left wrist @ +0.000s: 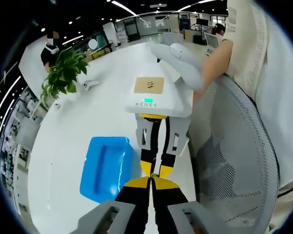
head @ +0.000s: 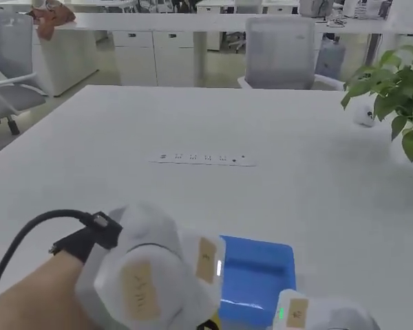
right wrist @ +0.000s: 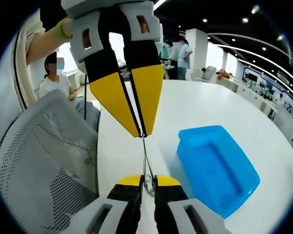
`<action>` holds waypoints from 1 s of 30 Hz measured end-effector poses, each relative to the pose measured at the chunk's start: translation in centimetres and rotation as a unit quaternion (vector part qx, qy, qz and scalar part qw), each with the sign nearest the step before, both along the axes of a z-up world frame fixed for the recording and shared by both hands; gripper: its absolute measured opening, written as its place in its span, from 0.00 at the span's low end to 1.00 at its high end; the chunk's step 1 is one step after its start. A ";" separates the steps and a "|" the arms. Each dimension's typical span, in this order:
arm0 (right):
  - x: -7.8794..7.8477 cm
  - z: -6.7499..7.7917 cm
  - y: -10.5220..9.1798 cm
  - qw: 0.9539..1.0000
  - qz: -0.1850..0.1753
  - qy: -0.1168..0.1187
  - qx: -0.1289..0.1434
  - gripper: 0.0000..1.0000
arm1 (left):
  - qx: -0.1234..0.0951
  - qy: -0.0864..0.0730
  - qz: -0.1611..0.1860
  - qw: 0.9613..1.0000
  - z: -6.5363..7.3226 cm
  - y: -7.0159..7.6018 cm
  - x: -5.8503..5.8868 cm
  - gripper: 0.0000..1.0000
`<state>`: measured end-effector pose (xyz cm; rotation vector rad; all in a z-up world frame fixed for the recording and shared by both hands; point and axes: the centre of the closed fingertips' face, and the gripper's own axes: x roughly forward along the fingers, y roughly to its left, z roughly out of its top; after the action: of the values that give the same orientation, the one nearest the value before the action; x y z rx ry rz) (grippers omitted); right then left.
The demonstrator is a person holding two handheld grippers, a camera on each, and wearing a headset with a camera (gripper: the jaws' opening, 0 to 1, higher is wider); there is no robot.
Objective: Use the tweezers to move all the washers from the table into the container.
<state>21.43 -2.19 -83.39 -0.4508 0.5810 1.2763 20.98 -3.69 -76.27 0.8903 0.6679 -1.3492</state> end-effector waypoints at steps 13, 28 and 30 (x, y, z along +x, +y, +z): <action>-0.1 0.3 1.5 0.998 0.051 -0.020 -0.013 0.03 | 0.017 0.033 0.009 0.999 -1.5 0.1 -0.1 0.00; 0.4 0.3 1.7 1.000 0.009 0.001 0.017 0.03 | -0.189 0.036 0.242 0.951 0.3 2.8 0.2 0.27; 0.4 0.3 1.7 1.000 0.003 0.001 0.022 0.03 | -0.213 0.024 0.278 0.936 0.4 3.8 0.1 0.31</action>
<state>21.83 -0.51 -83.06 -0.4153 0.5524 1.2939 21.09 0.10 -75.87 0.2822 0.5758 -0.9458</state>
